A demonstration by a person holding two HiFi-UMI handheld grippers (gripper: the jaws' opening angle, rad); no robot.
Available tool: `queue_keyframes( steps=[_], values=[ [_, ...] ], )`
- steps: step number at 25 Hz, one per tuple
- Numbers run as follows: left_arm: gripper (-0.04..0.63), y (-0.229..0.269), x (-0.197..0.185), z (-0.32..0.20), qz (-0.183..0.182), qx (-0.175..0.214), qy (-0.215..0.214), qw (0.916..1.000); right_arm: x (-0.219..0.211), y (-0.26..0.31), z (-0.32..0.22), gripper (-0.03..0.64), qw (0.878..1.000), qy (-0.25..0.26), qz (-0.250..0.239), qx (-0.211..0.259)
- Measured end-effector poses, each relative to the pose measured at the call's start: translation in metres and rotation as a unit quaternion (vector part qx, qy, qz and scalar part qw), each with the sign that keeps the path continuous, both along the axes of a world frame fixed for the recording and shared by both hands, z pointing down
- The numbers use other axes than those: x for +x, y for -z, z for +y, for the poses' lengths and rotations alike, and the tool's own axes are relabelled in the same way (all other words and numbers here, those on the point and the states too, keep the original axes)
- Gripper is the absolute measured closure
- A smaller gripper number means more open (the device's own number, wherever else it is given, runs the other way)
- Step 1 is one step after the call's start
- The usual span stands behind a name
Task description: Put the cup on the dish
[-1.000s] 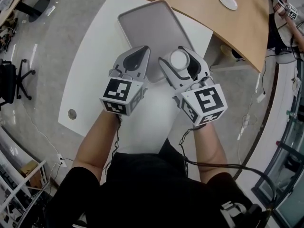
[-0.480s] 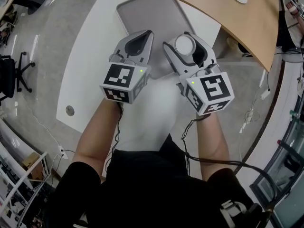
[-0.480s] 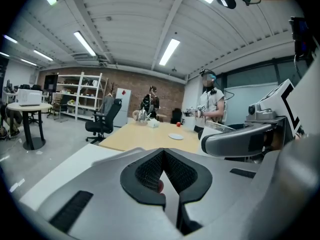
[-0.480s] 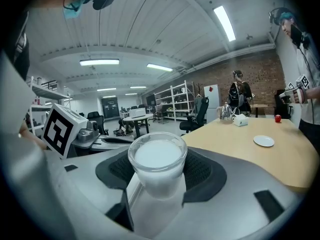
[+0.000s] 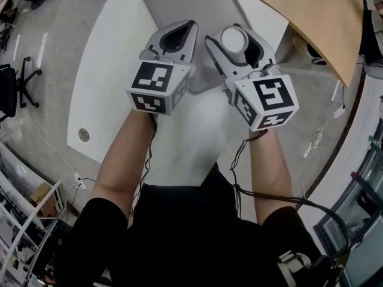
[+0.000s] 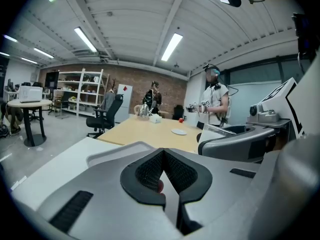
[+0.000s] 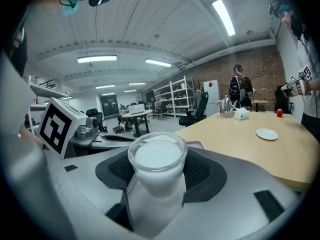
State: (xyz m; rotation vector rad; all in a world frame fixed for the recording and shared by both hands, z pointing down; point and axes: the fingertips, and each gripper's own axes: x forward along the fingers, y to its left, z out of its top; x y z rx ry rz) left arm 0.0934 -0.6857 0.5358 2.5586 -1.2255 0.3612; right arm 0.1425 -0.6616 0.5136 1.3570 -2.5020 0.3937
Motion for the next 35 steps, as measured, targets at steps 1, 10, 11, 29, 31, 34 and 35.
queue_keyframes(
  steps=[1,10,11,29,31,34,35],
  values=[
    [0.597,-0.003,0.0,-0.001,-0.001,-0.002,0.001,1.0,0.0,-0.003,-0.001,0.35,1.0,0.0,0.0,-0.002],
    [0.595,-0.026,0.002,-0.02,-0.005,-0.008,0.003,0.9999,-0.006,-0.027,-0.022,0.35,1.0,-0.001,0.0,-0.006],
    [0.597,-0.029,0.002,-0.02,-0.007,-0.011,0.002,0.9999,-0.006,-0.029,-0.023,0.35,1.0,-0.002,-0.002,-0.008],
    [0.595,-0.071,-0.005,-0.051,-0.011,-0.024,0.018,0.9995,-0.016,-0.079,-0.048,0.35,1.0,0.001,0.008,-0.023],
    [0.597,-0.076,-0.005,-0.053,-0.011,-0.027,0.018,0.9994,-0.016,-0.084,-0.051,0.35,1.0,0.001,0.011,-0.026],
    [0.597,-0.08,-0.006,-0.055,-0.011,-0.031,0.018,0.9993,-0.018,-0.091,-0.054,0.35,0.999,-0.001,0.015,-0.031],
    [0.597,-0.082,-0.006,-0.056,-0.011,-0.032,0.017,0.9993,-0.018,-0.093,-0.054,0.35,0.999,-0.001,0.016,-0.032]
  ],
)
